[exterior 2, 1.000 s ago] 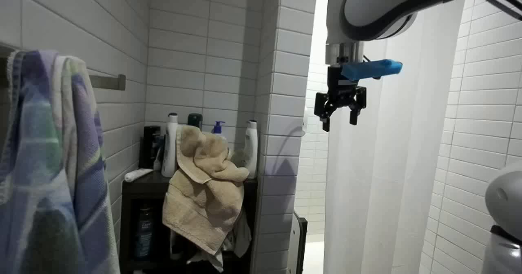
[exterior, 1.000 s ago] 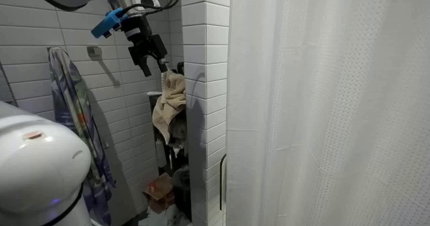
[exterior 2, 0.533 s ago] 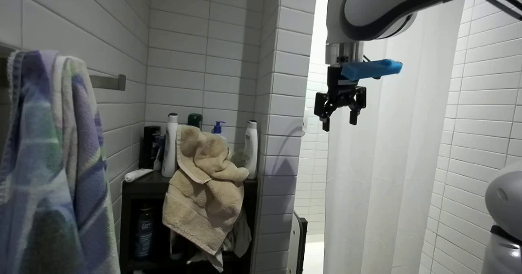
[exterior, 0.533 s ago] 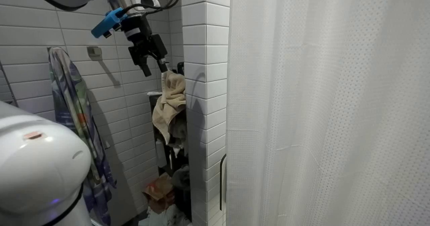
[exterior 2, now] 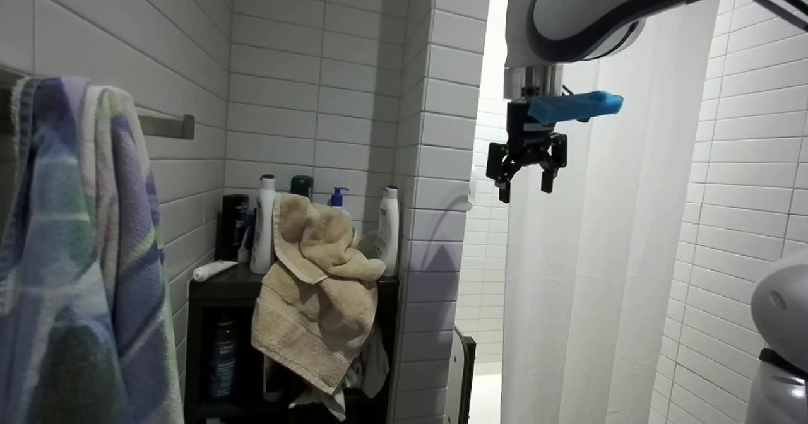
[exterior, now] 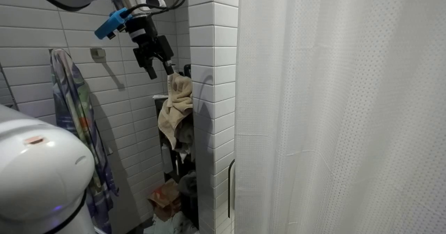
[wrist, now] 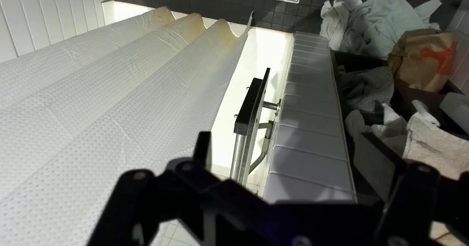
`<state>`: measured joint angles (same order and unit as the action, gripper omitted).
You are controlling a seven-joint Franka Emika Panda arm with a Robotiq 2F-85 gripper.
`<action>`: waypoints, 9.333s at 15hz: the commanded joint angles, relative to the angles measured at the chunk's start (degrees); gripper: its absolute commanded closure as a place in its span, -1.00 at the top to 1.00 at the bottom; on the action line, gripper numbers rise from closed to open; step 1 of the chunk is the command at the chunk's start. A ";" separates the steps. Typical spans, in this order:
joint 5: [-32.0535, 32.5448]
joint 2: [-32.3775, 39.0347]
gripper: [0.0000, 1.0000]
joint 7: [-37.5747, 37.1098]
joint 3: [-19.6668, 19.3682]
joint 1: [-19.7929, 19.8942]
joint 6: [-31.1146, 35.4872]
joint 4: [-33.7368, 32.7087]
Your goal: Pick up the bath towel and put it on the wall hanger
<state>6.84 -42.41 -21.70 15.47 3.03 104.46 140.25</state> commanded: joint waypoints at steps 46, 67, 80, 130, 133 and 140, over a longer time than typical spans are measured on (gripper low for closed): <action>7.08 20.57 1.00 -40.63 12.41 0.45 40.75 -4.92; 23.62 38.29 1.00 -50.71 3.45 -6.42 39.77 -11.92; 24.54 42.06 1.00 -61.49 0.32 -11.34 32.42 -12.72; 48.56 59.57 -0.55 -98.43 -8.05 -18.28 33.76 -27.74; 48.63 59.28 -0.96 -98.26 -7.99 -18.34 33.92 -27.32; 47.64 53.13 -0.96 -94.11 -6.25 -19.13 33.61 -23.23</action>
<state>54.49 15.97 -118.18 8.65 -15.25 138.22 113.49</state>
